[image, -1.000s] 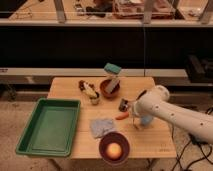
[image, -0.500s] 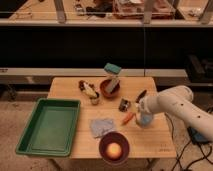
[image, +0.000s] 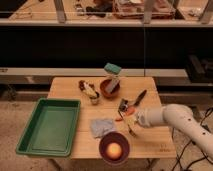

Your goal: Place fork in purple bowl

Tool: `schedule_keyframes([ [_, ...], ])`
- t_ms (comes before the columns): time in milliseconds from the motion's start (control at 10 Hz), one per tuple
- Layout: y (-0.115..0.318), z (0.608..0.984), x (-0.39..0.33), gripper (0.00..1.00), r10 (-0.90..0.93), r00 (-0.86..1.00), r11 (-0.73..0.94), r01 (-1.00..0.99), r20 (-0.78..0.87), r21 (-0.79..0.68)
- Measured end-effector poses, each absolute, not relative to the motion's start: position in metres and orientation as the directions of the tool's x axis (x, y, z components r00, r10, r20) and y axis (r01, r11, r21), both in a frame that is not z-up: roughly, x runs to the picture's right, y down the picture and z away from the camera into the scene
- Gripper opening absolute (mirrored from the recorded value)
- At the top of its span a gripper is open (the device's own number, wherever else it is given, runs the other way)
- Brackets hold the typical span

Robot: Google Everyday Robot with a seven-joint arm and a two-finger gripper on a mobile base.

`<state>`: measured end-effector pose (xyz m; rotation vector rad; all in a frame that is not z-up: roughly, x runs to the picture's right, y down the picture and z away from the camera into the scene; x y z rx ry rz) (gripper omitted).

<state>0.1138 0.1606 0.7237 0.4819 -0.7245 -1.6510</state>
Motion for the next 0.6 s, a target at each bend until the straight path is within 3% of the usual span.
schedule_keyframes([
  [600,0.203,0.712,0.099,0.0,-0.924,-0.379,-0.225,0.632,0.042,0.742],
])
